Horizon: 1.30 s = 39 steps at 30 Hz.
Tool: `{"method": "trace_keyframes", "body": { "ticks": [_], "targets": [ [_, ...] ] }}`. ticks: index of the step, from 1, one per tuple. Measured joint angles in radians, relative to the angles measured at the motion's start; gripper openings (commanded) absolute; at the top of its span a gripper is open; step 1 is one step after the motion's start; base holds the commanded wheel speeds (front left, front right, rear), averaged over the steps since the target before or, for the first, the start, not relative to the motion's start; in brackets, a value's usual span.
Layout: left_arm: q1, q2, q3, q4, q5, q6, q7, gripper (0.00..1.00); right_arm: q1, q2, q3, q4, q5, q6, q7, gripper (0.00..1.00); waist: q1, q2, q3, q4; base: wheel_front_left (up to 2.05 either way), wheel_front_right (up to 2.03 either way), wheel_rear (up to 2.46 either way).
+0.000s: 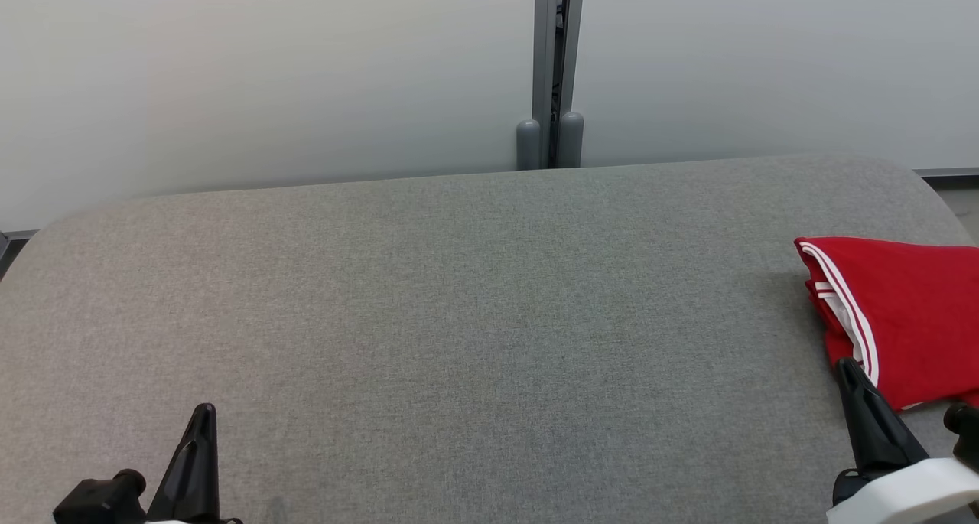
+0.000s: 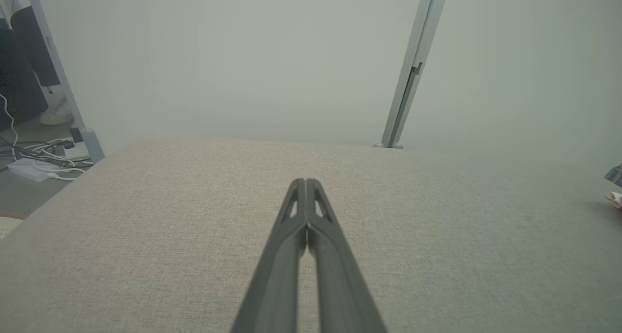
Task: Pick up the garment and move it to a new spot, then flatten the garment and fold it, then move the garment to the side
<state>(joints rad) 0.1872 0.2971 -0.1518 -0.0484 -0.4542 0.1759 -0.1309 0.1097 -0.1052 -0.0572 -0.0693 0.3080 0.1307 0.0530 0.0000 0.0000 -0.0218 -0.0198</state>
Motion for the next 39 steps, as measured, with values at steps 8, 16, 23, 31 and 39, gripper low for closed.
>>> {"method": "trace_keyframes", "body": {
  "ticks": [8,16,23,31,39],
  "targets": [
    [-0.018,-0.029,0.011,0.034,-0.130,-0.034,0.003,0.00,-0.044,0.005,-0.027,0.059,0.135,0.000,0.031,0.00,0.0000,0.0000,0.002,0.001,0.00,0.00,0.00],
    [-0.057,-0.055,0.023,0.066,-0.247,-0.065,0.003,0.00,-0.087,0.010,-0.047,0.114,0.259,0.000,0.062,0.00,0.0000,0.0000,0.003,0.003,0.00,0.00,0.00],
    [-0.082,-0.070,0.033,0.093,-0.343,-0.088,0.003,0.00,-0.121,0.013,-0.067,0.155,0.358,0.000,0.085,0.00,0.0000,0.0000,0.005,0.004,0.00,0.00,0.00],
    [-0.110,-0.092,0.041,0.121,-0.441,-0.115,0.004,0.00,-0.155,0.017,-0.088,0.199,0.462,0.000,0.110,0.00,0.0000,0.0000,0.006,0.005,0.00,0.00,0.00],
    [-0.137,-0.114,0.051,0.142,-0.535,-0.140,0.004,0.00,-0.191,0.023,-0.101,0.241,0.559,0.000,0.132,0.00,0.0000,0.0000,0.008,0.007,0.00,0.00,0.00]
  ]
}}
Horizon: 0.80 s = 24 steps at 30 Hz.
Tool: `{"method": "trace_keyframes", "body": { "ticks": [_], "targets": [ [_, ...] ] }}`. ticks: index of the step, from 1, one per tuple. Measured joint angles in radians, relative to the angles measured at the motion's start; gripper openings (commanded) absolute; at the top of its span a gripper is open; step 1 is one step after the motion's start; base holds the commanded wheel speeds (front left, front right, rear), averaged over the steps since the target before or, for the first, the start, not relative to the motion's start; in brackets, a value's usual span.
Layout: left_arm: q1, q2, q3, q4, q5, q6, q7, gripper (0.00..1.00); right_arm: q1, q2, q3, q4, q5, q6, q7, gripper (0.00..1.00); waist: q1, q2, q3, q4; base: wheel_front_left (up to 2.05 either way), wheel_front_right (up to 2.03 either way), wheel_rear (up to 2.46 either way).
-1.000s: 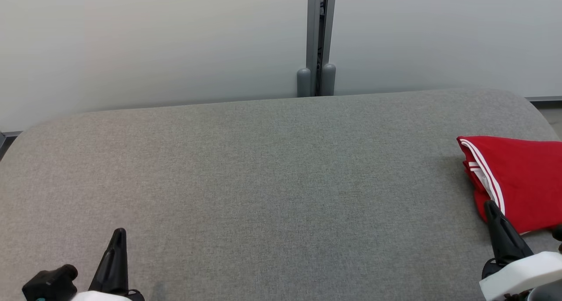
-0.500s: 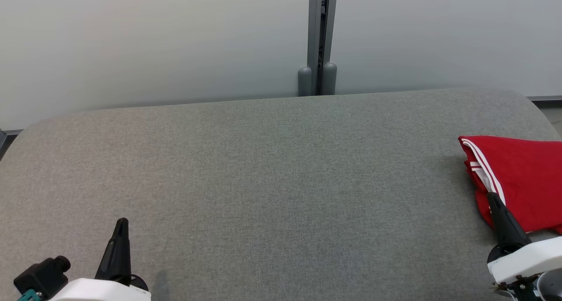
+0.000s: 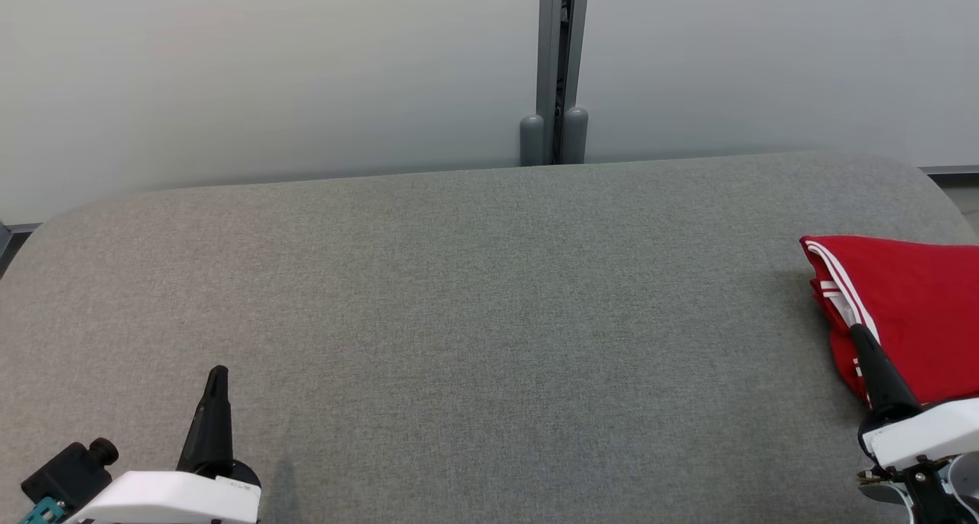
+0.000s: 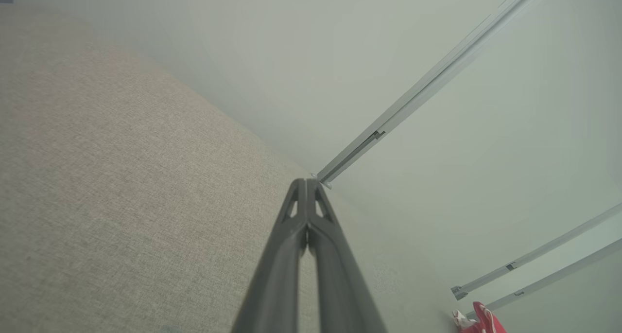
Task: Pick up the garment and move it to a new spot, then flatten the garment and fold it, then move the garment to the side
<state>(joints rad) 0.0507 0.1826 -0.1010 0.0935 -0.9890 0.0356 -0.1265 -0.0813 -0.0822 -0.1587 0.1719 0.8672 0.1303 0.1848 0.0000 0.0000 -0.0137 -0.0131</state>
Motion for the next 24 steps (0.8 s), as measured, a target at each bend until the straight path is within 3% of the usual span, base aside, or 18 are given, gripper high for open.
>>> {"method": "trace_keyframes", "body": {
  "ticks": [24],
  "targets": [
    [-0.062,-0.046,0.022,0.058,-0.235,-0.058,0.002,0.00,-0.081,0.010,-0.048,0.105,0.249,-0.001,0.055,0.00,0.0000,0.0000,0.005,0.004,0.00,0.00,0.00]
  ]
}}
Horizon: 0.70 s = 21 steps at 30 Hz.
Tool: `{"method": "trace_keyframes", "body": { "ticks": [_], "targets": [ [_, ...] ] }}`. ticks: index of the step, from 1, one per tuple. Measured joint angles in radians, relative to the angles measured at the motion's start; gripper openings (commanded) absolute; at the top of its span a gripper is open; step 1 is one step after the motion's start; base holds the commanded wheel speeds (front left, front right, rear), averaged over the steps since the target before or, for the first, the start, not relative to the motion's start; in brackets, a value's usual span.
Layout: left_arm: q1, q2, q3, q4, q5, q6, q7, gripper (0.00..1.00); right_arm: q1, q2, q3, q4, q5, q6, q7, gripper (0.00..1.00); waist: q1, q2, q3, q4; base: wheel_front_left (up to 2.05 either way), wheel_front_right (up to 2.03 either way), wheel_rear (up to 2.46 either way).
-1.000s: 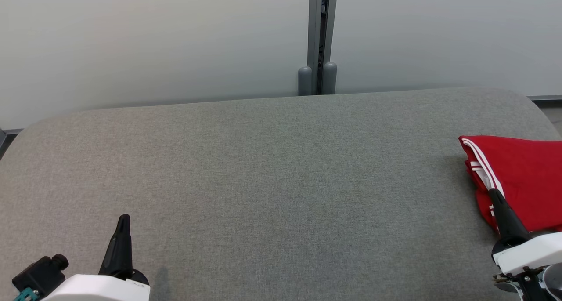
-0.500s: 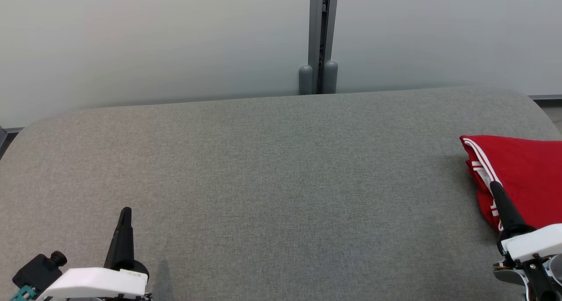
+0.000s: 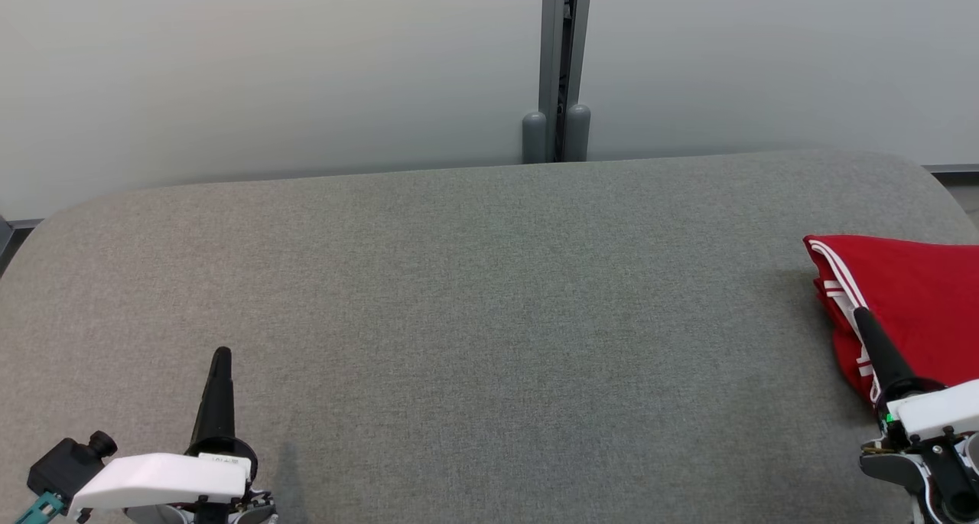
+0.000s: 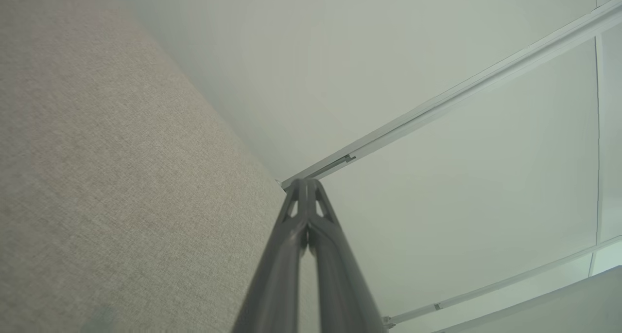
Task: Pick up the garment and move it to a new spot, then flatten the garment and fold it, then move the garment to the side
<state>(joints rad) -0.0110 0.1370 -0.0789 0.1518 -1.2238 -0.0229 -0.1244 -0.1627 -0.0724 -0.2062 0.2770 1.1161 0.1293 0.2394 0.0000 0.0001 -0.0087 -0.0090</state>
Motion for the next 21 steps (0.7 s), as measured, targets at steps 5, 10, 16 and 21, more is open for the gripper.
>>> {"method": "trace_keyframes", "body": {
  "ticks": [5,10,16,21],
  "targets": [
    [-0.010,-0.012,0.004,0.013,-0.040,-0.011,0.000,0.00,-0.019,0.001,-0.008,0.020,0.045,0.000,0.008,0.00,0.0000,0.0000,0.001,0.001,0.00,0.00,0.00],
    [-0.019,-0.022,0.008,0.022,-0.083,-0.021,0.000,0.00,-0.036,0.002,-0.014,0.035,0.089,0.000,0.020,0.00,0.0000,0.0000,0.002,0.002,0.00,0.00,0.00],
    [-0.038,-0.029,0.013,0.033,-0.131,-0.033,0.000,0.00,-0.052,0.004,-0.021,0.061,0.139,0.000,0.031,0.00,0.0000,0.0000,0.003,0.003,0.00,0.00,0.00],
    [-0.040,-0.036,0.017,0.044,-0.166,-0.043,0.001,0.00,-0.062,0.005,-0.030,0.074,0.179,0.000,0.040,0.00,0.0000,0.0000,0.004,0.004,0.00,0.00,0.00]
  ]
}}
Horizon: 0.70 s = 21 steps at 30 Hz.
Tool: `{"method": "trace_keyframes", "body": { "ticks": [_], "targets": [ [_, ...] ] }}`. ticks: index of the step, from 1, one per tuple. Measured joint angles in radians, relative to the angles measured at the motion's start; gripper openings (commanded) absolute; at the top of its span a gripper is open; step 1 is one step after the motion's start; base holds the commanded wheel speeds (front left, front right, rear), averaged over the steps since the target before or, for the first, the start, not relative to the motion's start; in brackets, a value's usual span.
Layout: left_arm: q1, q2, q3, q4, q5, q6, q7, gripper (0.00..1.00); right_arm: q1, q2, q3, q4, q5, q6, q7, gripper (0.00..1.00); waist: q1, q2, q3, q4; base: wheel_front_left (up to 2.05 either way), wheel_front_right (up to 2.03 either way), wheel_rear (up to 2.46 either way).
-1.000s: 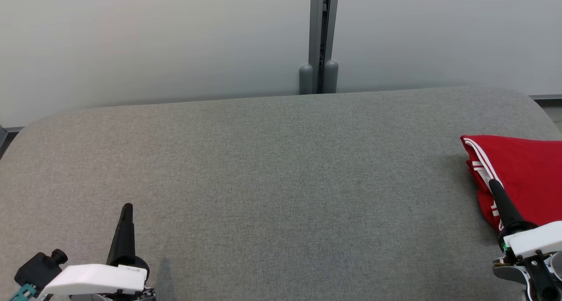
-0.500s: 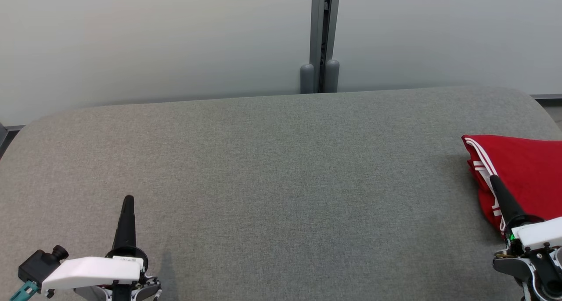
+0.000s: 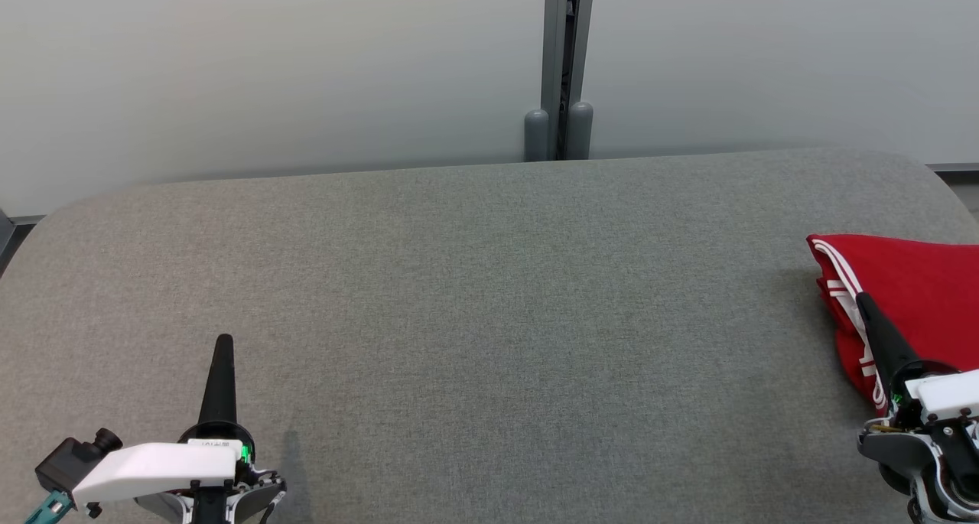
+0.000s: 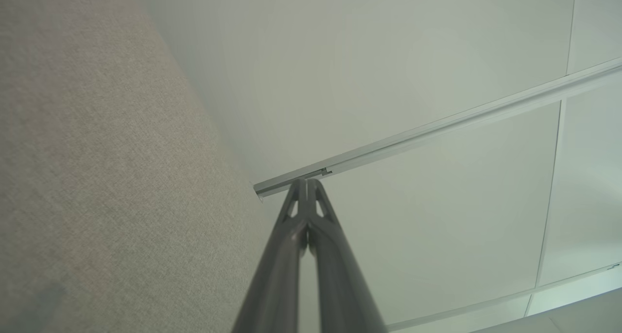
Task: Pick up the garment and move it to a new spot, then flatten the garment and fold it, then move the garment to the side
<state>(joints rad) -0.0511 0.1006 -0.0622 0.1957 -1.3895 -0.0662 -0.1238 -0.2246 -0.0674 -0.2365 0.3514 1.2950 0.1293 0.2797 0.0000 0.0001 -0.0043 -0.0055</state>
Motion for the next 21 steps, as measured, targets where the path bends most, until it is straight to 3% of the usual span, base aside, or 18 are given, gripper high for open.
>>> {"method": "trace_keyframes", "body": {
  "ticks": [21],
  "targets": [
    [-0.040,-0.030,0.013,0.035,-0.145,-0.038,0.000,0.00,-0.057,0.004,-0.023,0.063,0.151,0.000,0.033,0.00,0.0000,0.0000,0.004,0.004,0.00,0.00,0.00]
  ]
}}
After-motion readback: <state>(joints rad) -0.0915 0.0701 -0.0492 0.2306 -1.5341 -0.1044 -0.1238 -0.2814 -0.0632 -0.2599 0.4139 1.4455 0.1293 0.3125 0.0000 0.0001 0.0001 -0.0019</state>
